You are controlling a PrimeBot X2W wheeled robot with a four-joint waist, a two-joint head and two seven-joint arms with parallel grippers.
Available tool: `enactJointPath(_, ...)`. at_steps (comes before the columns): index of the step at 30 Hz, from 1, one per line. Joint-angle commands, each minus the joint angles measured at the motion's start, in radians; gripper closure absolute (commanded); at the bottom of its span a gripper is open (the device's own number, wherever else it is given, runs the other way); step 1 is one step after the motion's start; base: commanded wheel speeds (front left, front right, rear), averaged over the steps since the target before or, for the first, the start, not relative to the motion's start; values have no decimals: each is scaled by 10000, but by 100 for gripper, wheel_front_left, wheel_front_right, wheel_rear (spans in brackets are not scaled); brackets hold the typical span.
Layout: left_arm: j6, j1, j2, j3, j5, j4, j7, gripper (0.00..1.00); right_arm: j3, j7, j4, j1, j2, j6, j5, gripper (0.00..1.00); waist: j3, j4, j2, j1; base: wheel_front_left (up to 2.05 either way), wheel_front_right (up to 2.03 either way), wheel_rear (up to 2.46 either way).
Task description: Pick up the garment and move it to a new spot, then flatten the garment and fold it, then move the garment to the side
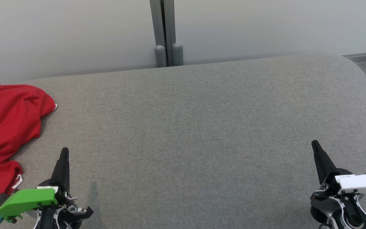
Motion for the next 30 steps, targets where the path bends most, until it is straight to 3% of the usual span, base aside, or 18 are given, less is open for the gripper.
enactJointPath(1, -48, -110, 33, 6, 56, -14, 20, 100, 5, 12, -32, -83, -39, 4, 30, 100, 0, 0, 0, 0, 0, 0, 0)
enactJointPath(25, -48, -110, 34, 6, 57, -14, 20, 100, 5, 12, -32, -83, -39, 4, 30, 100, 0, 0, 0, 0, 0, 0, 0)
enactJointPath(26, 2, 11, -6, -6, 0, 25, -4, 0, 4, -6, 30, 14, 8, 0, -5, 0, 0, 0, 0, 0, 0, 0, 0)
enactJointPath(30, 6, 286, -90, -46, 1, 377, -18, 0, 33, -14, 365, 299, 119, -2, -8, 0, 0, 0, 0, 0, 0, 0, 0)
